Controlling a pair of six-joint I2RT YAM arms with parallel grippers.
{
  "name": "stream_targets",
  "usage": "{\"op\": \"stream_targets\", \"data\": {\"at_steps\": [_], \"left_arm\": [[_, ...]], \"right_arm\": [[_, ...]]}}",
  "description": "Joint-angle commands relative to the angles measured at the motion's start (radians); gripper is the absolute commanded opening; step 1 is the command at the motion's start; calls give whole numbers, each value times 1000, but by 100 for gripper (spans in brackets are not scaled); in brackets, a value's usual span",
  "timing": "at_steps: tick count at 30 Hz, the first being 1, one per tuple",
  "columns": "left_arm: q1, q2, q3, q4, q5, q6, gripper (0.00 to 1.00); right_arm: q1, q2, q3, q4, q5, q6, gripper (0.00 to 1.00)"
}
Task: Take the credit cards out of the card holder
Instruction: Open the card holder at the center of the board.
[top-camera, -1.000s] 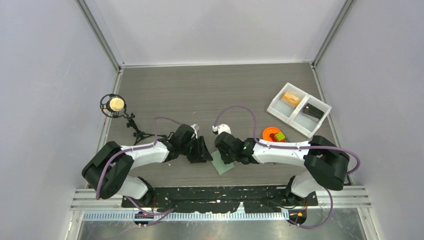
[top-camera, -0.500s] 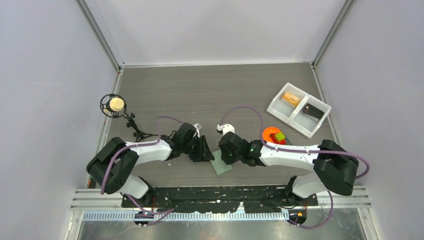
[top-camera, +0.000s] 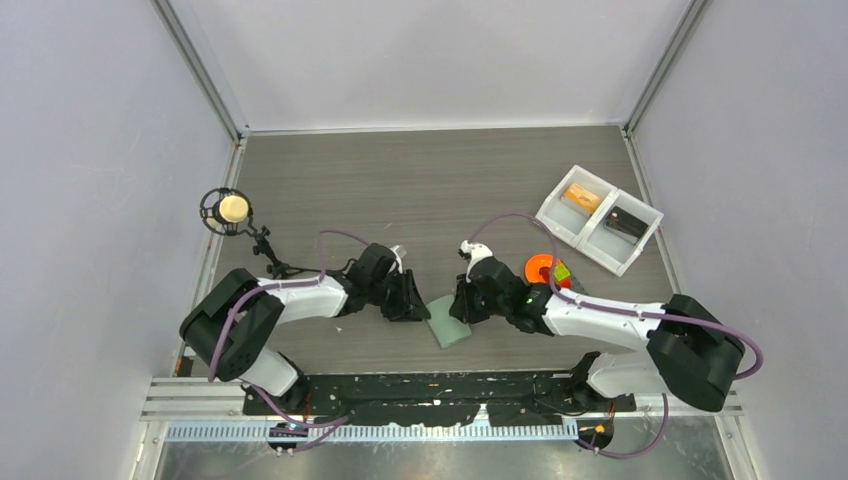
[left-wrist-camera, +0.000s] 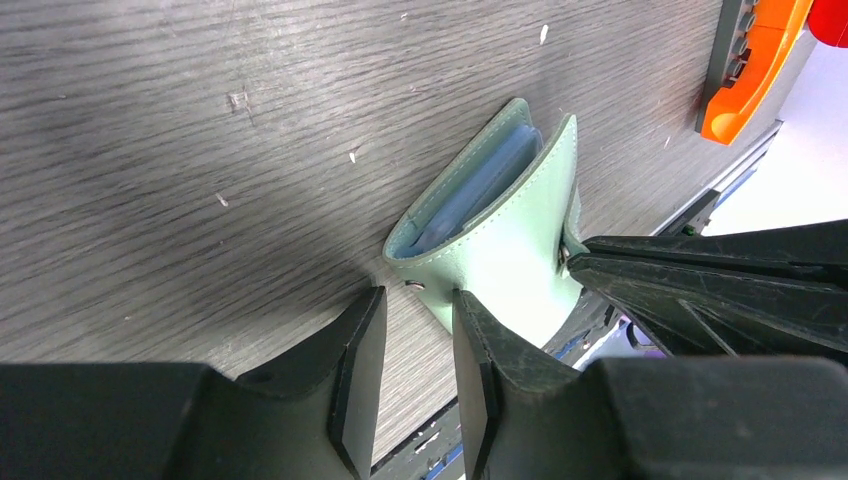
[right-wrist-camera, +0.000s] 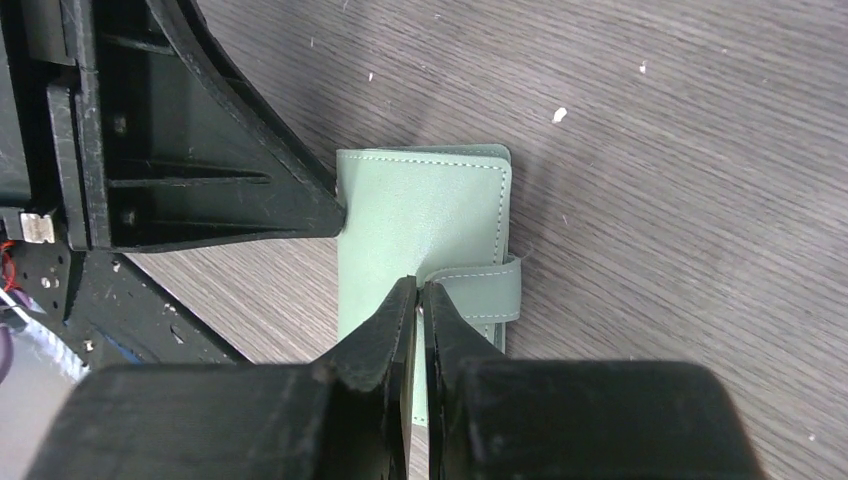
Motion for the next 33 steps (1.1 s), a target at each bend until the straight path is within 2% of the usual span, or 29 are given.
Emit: {"op": "stream_targets", "data": {"at_steps": [1, 14, 18, 19, 21, 23, 25, 33], "left_arm": [[-2, 36, 4, -45, -61, 51, 33], [-4, 43, -4, -68, -80, 51, 33], [-4, 30, -7, -73, -81, 45, 33], [-4, 22, -9, -74, -79, 42, 33], [-4, 0, -12, -78, -80, 35, 33], [-4, -24, -14, -87, -84, 32, 34], [-4, -51, -15, -97, -88, 29, 35], [-4, -122, -19, -144, -121, 28, 36]], "right_arm": [[-21, -49, -27, 155, -87, 57, 5], [-100, -128, -138, 332, -191, 151, 5], [-101, -107, -94, 201, -146, 95, 5], [-100, -99, -61, 126, -128, 59, 6], [-99, -71, -14, 20, -90, 19, 20], [-95, -61, 17, -51, -46, -8, 29], [-82, -57, 44, -102, -2, -24, 34], [42, 39, 187, -257, 218, -34, 34]]}}
